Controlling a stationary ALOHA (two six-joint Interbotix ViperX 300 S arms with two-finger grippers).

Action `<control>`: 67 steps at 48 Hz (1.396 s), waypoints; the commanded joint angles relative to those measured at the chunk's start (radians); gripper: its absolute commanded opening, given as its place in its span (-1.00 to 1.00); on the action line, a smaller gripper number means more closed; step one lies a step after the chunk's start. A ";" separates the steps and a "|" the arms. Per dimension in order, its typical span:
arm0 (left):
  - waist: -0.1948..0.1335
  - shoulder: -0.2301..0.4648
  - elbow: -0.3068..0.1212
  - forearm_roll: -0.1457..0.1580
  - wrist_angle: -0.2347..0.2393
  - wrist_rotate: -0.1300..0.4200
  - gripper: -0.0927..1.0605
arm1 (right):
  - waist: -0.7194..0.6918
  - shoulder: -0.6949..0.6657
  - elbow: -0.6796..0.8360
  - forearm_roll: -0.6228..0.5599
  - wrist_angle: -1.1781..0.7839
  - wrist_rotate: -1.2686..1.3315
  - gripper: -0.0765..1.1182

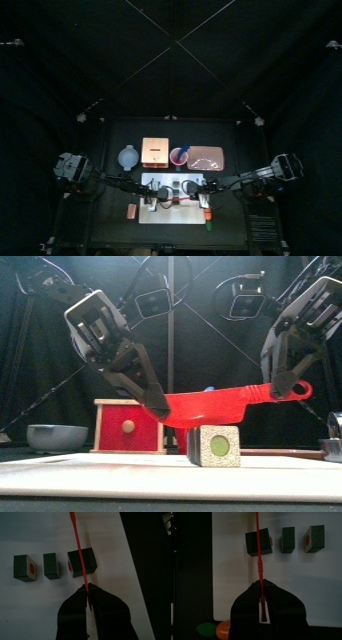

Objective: Place sushi on board then cut the sushi with the knife then place the pieces on the plate
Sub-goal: Cut the sushi into 4 pieces

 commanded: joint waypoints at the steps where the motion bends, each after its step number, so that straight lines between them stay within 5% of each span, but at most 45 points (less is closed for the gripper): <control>1: -0.015 -0.034 -0.017 0.005 0.005 0.006 -0.14 | 0.000 -0.046 -0.018 -0.009 0.002 -0.003 -0.23; 67: -0.021 0.008 -0.009 -0.014 0.006 0.000 -0.14 | 0.000 0.011 0.003 -0.006 -0.012 -0.002 -0.23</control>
